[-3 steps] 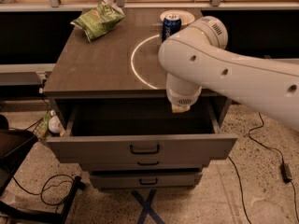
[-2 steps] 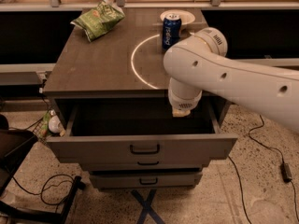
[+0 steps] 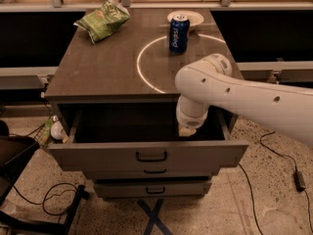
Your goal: Open top drawer
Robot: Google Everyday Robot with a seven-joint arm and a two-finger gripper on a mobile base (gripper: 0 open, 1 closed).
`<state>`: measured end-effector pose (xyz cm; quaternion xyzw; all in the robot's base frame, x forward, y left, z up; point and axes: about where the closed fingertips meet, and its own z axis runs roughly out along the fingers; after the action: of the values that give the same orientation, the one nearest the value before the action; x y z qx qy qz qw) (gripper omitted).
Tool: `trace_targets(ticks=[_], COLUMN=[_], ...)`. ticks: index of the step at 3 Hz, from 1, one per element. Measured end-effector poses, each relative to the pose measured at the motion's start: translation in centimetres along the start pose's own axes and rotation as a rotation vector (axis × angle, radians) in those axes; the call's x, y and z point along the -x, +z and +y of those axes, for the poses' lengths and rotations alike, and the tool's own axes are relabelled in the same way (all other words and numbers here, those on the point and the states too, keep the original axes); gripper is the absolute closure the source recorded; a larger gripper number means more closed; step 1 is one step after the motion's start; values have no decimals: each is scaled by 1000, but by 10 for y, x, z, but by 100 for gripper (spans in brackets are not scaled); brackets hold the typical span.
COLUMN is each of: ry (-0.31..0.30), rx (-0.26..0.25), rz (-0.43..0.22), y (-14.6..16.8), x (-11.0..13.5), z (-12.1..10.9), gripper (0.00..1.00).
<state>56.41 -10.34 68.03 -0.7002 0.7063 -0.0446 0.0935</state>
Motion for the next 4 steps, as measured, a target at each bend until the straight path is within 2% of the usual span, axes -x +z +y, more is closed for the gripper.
trace_targets(ticks=[1,2,3,4], ry=[8,0,-23,-40], rx=[55,105,185,242], rz=[-35,-60,-90,-107], y=[26,35,37,33], x=[-5,-8,-5,-2], z=[18,40,77,105], gripper=[100,100,100,100])
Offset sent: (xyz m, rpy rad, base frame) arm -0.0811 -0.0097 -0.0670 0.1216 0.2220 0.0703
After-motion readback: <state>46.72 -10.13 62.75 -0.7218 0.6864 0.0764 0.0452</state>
